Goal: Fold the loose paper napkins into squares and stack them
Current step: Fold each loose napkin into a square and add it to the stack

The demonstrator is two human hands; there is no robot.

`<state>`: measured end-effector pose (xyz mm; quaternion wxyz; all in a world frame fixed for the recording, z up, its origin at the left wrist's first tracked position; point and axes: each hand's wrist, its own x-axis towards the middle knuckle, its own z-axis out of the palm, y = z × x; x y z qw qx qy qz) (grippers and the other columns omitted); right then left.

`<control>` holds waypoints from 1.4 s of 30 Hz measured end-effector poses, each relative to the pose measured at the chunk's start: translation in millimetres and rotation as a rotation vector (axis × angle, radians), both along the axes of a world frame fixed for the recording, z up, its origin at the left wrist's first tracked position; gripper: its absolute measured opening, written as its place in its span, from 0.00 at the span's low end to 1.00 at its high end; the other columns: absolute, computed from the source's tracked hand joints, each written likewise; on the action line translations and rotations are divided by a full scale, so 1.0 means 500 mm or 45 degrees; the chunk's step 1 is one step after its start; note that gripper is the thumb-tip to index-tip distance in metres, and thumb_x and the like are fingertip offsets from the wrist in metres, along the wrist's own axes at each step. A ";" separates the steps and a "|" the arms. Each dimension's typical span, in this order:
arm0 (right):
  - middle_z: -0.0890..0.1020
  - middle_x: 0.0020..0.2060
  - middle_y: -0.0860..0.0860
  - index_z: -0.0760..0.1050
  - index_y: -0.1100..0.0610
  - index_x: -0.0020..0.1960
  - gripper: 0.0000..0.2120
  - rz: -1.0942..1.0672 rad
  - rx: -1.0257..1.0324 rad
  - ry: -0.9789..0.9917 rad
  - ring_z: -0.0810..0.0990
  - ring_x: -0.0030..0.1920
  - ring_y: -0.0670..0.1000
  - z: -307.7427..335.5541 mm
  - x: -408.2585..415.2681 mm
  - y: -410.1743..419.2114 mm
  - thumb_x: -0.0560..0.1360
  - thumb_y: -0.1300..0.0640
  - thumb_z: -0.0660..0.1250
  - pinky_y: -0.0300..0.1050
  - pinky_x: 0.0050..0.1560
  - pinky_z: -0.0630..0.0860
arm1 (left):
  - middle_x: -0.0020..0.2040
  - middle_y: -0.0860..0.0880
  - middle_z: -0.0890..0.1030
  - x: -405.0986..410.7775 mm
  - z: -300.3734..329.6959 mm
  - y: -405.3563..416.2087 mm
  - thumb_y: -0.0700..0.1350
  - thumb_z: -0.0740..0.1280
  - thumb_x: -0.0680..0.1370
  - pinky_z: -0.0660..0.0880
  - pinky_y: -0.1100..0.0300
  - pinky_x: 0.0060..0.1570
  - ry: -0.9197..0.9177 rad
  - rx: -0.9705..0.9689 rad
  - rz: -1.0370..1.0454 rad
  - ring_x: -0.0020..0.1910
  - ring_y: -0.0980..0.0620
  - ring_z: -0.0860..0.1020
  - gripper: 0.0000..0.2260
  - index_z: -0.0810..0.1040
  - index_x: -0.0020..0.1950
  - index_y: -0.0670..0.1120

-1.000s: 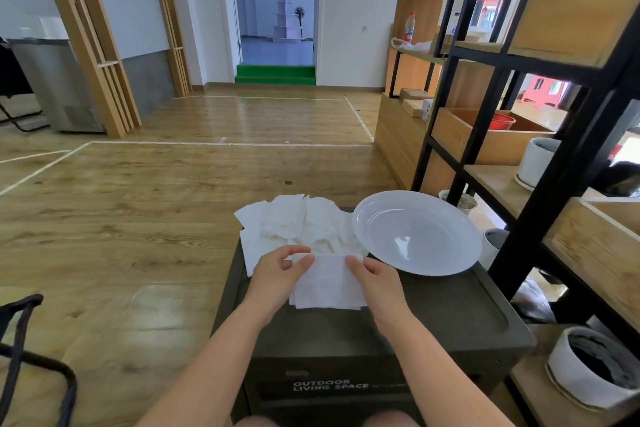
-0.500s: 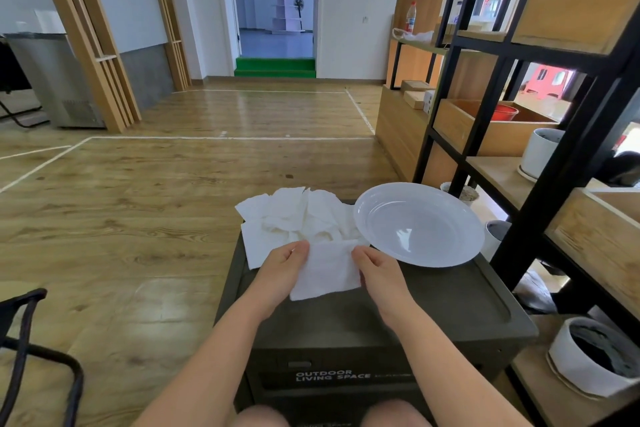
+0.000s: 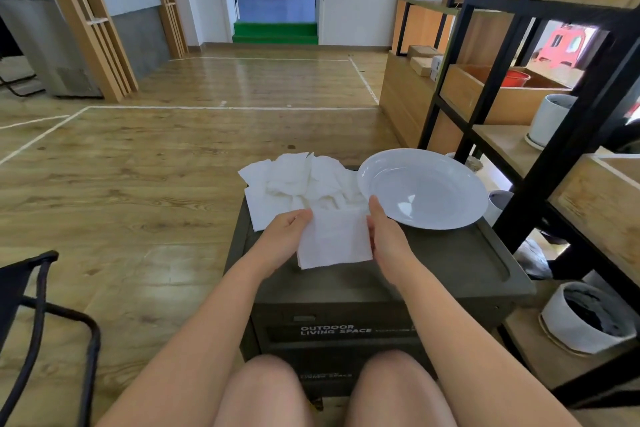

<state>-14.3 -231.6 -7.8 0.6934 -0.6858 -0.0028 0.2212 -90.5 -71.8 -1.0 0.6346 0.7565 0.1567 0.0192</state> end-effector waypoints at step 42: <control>0.70 0.43 0.45 0.66 0.50 0.51 0.12 -0.091 -1.073 -0.916 0.70 0.44 0.45 -0.093 -0.007 0.021 0.74 0.48 0.67 0.35 0.36 0.65 | 0.32 0.49 0.73 0.282 0.030 0.025 0.45 0.65 0.75 0.67 0.60 0.32 0.141 0.716 0.458 0.35 0.49 0.73 0.09 0.72 0.36 0.44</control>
